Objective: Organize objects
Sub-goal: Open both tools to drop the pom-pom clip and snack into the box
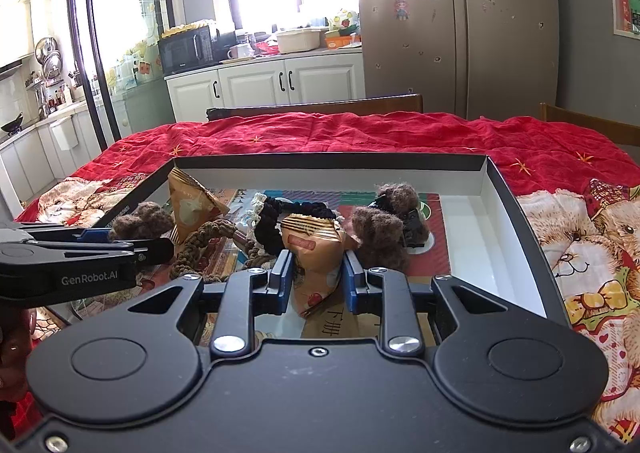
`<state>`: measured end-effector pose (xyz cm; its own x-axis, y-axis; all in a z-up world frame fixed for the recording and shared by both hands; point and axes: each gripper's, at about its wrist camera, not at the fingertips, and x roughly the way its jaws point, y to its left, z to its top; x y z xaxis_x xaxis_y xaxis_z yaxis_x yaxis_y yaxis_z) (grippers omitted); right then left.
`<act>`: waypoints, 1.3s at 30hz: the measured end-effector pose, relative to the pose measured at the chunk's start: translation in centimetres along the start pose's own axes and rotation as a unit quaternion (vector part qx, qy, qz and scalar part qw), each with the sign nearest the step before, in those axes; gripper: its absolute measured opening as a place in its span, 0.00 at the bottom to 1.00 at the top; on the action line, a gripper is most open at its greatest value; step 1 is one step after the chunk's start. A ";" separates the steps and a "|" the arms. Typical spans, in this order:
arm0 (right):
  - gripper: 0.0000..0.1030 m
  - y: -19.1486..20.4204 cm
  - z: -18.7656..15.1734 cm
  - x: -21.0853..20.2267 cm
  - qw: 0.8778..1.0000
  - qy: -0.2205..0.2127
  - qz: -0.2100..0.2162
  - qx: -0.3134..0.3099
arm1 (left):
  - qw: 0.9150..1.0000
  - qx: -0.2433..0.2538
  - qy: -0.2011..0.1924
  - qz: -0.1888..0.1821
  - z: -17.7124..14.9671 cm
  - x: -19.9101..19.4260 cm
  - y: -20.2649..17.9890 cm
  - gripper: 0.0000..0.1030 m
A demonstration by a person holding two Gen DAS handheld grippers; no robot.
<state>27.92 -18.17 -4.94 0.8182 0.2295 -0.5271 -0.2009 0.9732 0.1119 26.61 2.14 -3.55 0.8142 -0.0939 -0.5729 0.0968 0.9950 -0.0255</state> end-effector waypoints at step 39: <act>0.40 0.0 0.2 -1.1 1.000 -0.011 -0.012 -0.002 | 1.000 0.001 -0.010 0.006 -0.1 -0.9 -0.4 0.70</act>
<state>27.13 -18.43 -4.14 0.8347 0.2057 -0.5109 -0.1827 0.9785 0.0955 25.80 1.80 -3.07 0.8268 -0.0835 -0.5562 0.0891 0.9959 -0.0170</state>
